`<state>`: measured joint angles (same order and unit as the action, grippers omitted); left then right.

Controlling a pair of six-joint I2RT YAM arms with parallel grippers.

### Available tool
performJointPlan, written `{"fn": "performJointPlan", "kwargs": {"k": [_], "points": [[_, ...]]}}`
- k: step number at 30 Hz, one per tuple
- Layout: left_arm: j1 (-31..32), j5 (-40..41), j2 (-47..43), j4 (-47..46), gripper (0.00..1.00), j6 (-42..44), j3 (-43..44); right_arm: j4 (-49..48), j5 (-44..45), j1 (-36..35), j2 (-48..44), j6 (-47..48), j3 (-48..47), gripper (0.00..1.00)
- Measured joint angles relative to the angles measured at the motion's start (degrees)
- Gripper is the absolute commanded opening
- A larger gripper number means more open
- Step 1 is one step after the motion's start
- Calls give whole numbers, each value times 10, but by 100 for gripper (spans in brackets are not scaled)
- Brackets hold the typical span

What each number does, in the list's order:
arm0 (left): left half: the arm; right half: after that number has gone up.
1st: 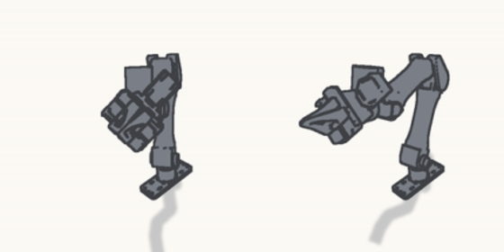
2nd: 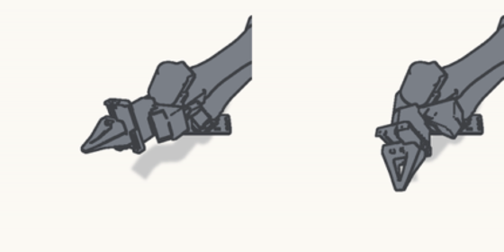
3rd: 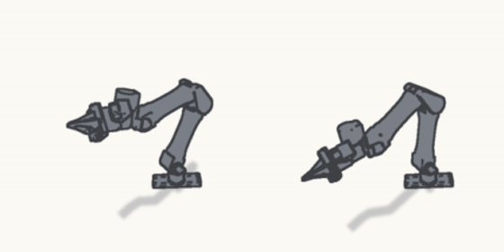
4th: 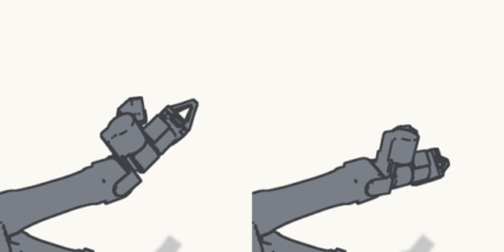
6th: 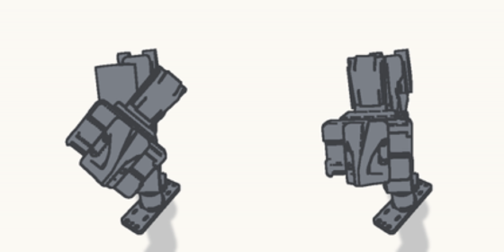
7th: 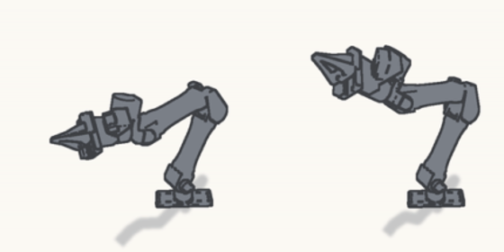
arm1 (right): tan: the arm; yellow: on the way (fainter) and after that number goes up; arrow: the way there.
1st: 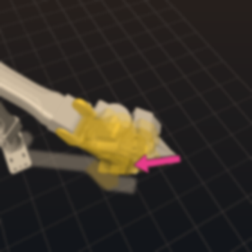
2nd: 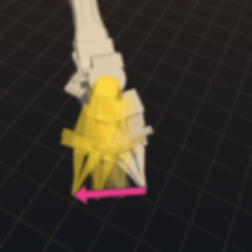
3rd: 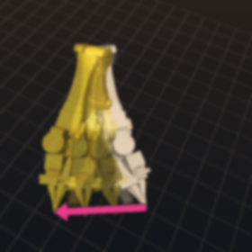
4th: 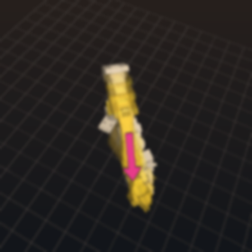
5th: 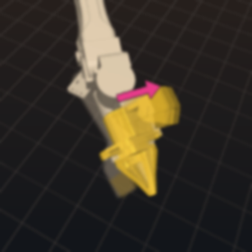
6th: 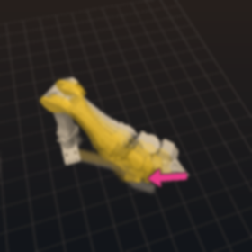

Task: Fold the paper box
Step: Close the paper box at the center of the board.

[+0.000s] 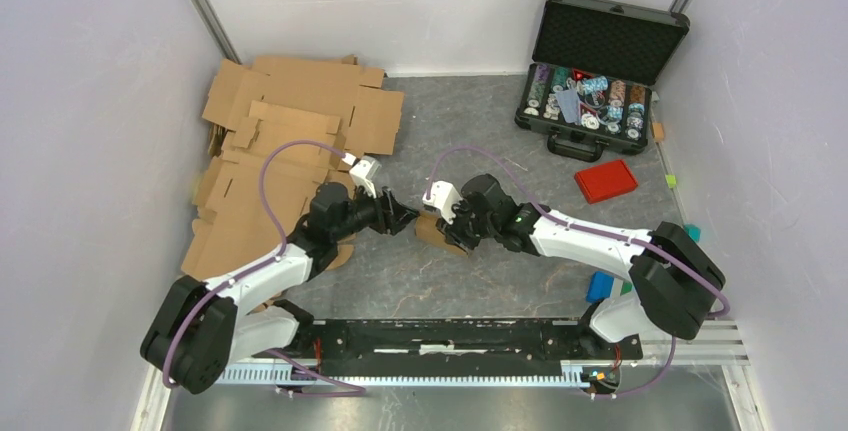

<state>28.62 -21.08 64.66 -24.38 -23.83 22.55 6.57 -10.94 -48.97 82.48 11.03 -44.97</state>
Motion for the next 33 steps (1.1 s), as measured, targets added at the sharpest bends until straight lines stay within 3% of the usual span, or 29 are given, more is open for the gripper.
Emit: {"fn": "performJointPlan", "kwargs": {"k": [10, 17, 22, 33], "points": [[0, -29, 33, -23, 60, 0, 0, 4, -11, 0, 0, 13, 0, 29], [0, -32, 37, -23, 35, 0, 0, 4, -11, 0, 0, 13, 0, 30], [-3, -35, 49, -23, 24, 0, 4, 6, -10, 1, 0, 13, 0, 30], [-3, -66, 61, -23, 24, 0, 8, 8, -4, 3, 0, 13, -2, 34]]}}
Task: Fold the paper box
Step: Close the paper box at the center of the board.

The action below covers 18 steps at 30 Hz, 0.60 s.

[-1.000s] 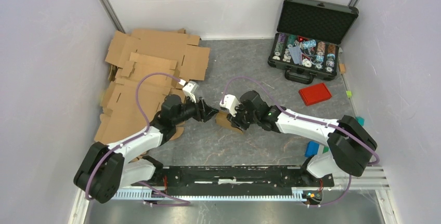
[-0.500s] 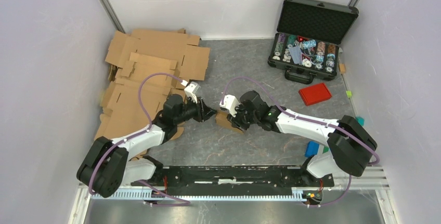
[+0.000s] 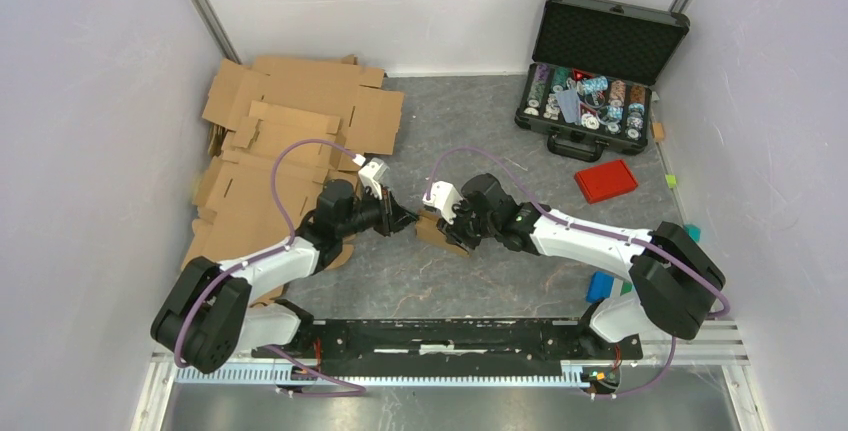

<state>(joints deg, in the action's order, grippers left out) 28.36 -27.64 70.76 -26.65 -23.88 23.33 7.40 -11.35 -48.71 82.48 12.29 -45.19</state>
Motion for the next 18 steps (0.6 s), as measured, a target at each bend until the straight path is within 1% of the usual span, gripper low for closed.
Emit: {"fn": "performJointPlan", "kwargs": {"k": [3, 8, 15, 16, 18], "points": [[0, -1, 1, 0, 25, 0, 1, 1, 0, 0, 0, 0, -1, 34], [0, -3, 4, 0, 26, 0, 3, 6, 5, -3, 1, 0, -5, 40], [0, -3, 9, 5, 26, 0, 5, 13, 16, -15, 8, 5, -8, 42], [0, -3, 9, 6, 26, 0, 5, 13, 16, -16, 9, 5, -8, 43], [0, 0, 9, 8, 26, 0, 5, 13, 19, -17, 9, 7, -8, 47]]}}
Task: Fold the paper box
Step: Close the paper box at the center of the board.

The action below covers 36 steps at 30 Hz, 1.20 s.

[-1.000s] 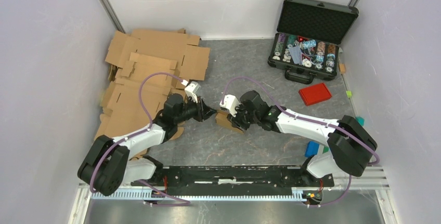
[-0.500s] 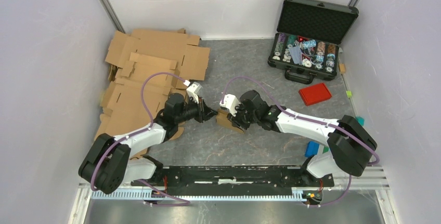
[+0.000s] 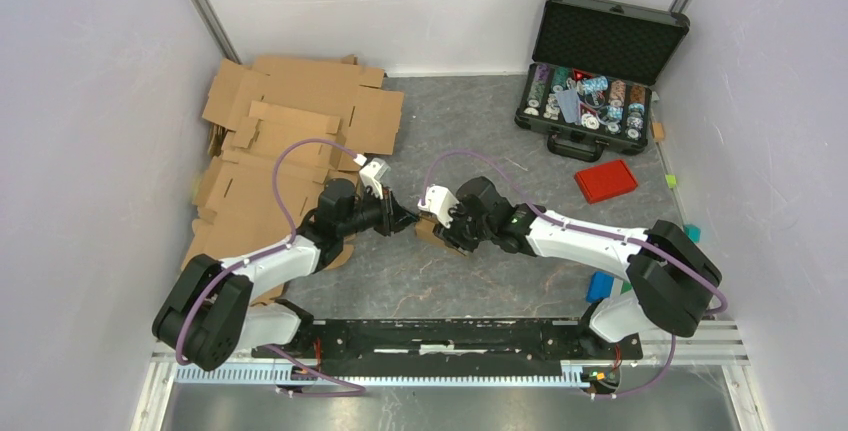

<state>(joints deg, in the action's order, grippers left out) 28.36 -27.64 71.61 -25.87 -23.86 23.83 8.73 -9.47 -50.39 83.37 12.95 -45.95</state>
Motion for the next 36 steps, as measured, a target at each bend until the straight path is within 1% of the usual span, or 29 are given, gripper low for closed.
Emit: {"fn": "performJointPlan", "kwargs": {"k": [1, 3, 5, 7, 15, 17, 24, 36], "points": [[0, 1, 0, 0, 26, 0, 0, 0, 1, 0, 0, 0, 0, 50], [0, 1, 0, 0, 26, 0, 0, 0, 5, -1, 0, 0, 0, 52], [0, 1, 0, 0, 21, 0, 2, 0, 7, -2, 0, 1, 0, 53], [0, 1, 0, 1, 19, 0, 3, -1, 8, -4, 0, 1, 0, 54], [0, 0, 6, 1, 18, 0, 8, -15, 19, -14, 8, 0, -16, 55], [0, 0, 6, 0, 18, 0, 8, -20, 21, -16, 12, 0, -21, 54], [0, -2, 6, 1, 18, 0, 9, -37, 31, -31, 20, 0, -28, 48], [1, -10, 6, 1, 17, 0, 9, -57, 65, -40, 20, 0, -27, 46]]}}
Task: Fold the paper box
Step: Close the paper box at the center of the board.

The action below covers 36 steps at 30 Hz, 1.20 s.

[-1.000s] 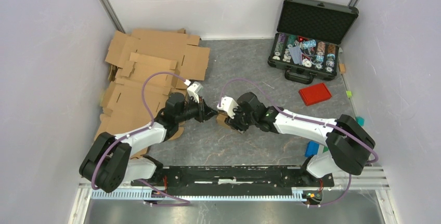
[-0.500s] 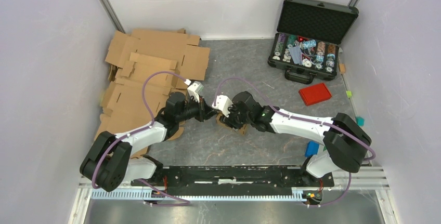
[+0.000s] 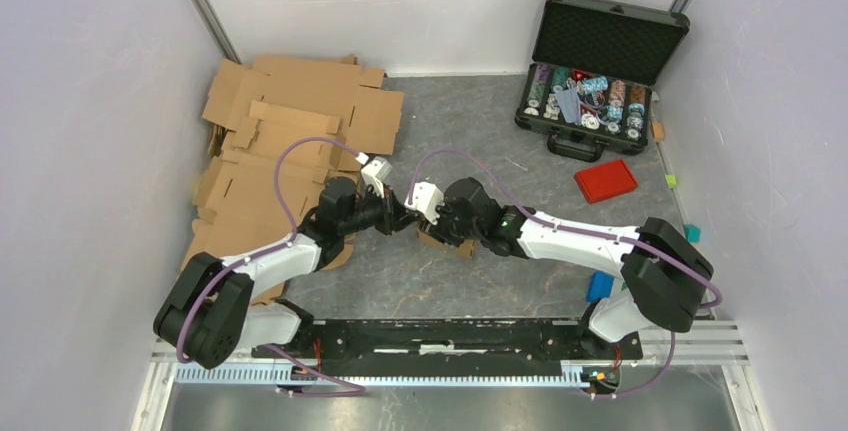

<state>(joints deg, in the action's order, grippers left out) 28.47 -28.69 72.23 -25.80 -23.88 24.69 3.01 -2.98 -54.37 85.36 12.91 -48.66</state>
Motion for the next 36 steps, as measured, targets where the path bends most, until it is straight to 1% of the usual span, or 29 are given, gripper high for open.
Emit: {"fn": "performJointPlan", "kwargs": {"k": [6, 15, 26, 33, 36], "points": [[3, 0, 0, 0, 17, 0, 0, -10, 12, 0, 3, -7, 0, 43], [3, 2, 0, 1, 15, 0, 0, -24, 19, 0, 7, -19, 2, 42], [14, 44, -16, 32, 9, 2, 0, -26, 20, 0, 10, -26, 2, 42], [21, 51, -16, 34, 6, 5, 1, -26, 22, 0, 10, -32, 2, 43], [24, 57, -17, 35, 4, 9, 2, -26, 28, 0, 10, -37, 2, 46]]}}
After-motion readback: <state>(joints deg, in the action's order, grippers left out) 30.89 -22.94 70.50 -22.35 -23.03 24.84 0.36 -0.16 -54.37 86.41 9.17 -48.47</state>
